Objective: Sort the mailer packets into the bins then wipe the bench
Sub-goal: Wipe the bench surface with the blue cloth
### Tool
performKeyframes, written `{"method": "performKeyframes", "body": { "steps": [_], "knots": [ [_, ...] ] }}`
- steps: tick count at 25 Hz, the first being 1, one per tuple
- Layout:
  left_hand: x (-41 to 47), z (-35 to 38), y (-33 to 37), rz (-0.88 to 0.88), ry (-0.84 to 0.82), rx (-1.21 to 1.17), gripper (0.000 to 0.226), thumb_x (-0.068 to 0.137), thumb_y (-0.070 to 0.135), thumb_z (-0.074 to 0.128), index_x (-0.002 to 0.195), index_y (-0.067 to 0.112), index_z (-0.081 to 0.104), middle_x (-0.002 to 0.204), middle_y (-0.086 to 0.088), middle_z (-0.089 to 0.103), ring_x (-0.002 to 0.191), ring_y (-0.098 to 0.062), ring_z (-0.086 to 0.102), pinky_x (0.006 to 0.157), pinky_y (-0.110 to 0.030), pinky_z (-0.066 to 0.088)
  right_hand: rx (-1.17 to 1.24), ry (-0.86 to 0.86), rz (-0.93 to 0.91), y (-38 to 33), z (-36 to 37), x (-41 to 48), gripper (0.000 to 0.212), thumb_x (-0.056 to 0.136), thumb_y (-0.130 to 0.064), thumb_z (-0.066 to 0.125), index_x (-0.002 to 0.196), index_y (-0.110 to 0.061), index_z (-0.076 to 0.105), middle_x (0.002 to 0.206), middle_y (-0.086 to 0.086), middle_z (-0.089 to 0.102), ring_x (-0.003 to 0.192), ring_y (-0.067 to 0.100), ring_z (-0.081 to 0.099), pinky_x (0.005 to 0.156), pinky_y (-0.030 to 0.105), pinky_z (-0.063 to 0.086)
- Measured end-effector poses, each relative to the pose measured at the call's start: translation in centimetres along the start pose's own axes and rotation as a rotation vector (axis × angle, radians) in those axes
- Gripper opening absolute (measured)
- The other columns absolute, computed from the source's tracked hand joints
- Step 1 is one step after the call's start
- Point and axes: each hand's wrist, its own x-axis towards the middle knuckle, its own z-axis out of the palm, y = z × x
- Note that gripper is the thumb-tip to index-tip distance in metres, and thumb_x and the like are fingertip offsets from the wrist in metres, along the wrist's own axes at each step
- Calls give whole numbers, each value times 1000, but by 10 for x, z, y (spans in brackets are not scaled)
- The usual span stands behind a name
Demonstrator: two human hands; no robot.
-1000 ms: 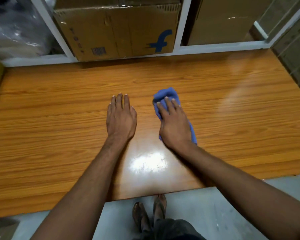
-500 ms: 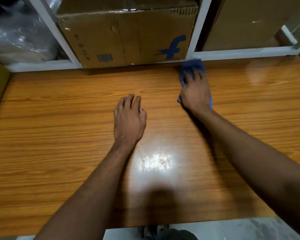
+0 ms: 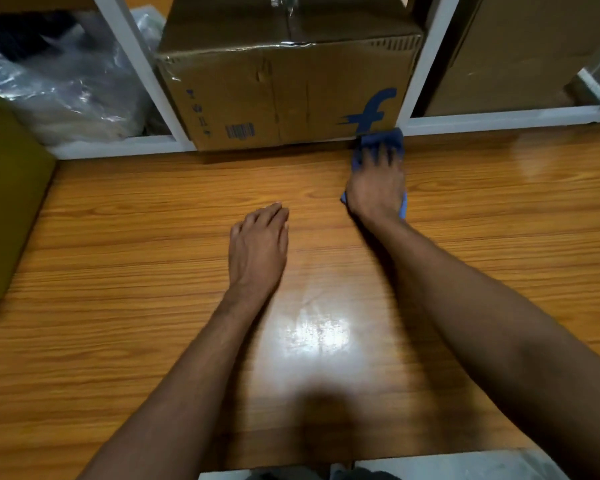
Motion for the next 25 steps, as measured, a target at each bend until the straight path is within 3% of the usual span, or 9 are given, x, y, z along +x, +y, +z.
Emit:
{"method": "performKeyframes", "body": {
  "steps": [2,5,7,9,11,13,16,22,25],
  "knots": [
    [5,-8,-32,-54,27,49,34,101,28,54,131,22,67,141,1,62,124,-25,53,97,-42,40,-36,-55,11,-27,-6,0,65,86,-34,31,143,-13,55,145,11,55,140,35,38,117,52,24],
    [10,-21,-89,-309,45,-13,37,101,32,53,134,20,65,143,-3,59,130,-30,48,103,-47,36,68,-54,-325,-108,-15,-56,65,86,-35,33,144,-14,53,150,9,51,145,32,36,117,48,27],
    [9,-24,-119,-224,36,-43,38,104,33,51,138,19,62,146,-3,57,132,-30,47,104,-47,38,40,-62,-445,-116,-13,-65,62,88,-34,40,145,-11,53,154,10,48,145,31,37,118,46,29],
    [3,-22,-139,-68,50,-82,36,104,26,51,137,19,63,145,0,58,130,-27,50,103,-44,40,-76,-119,-236,-99,-8,-35,71,87,-40,30,147,-9,51,157,12,43,149,33,31,121,48,23],
    [0,-22,-151,-107,112,-246,36,98,8,51,130,17,68,137,0,63,125,-24,54,104,-39,41,-69,-103,-12,-106,-15,-23,78,83,-43,24,150,-10,47,159,11,41,150,33,27,122,48,19],
    [4,-22,-157,-221,173,-408,43,89,-5,49,121,13,70,127,-4,67,118,-26,57,103,-34,42,59,-144,-100,-154,-29,-63,75,86,-43,33,154,-11,41,162,10,37,152,30,24,123,46,19],
    [5,-24,-161,-169,154,-418,38,88,0,50,115,15,73,123,-4,67,118,-29,56,102,-38,44,202,-95,-269,-189,-35,-174,66,91,-32,47,153,-13,40,162,11,34,152,31,25,121,46,25],
    [-10,-26,-148,67,10,-208,37,98,30,53,130,21,68,138,1,62,126,-26,50,102,-40,37,33,-145,156,-101,-54,-129,68,91,-27,31,151,1,41,157,18,42,152,34,27,124,47,20],
    [-12,-25,-147,173,2,-134,40,101,34,49,135,18,64,142,-1,59,127,-28,50,102,-43,40,86,-99,-97,-158,-45,-222,62,94,-25,34,154,-8,41,161,14,37,154,30,24,125,43,18]
  ]
}}
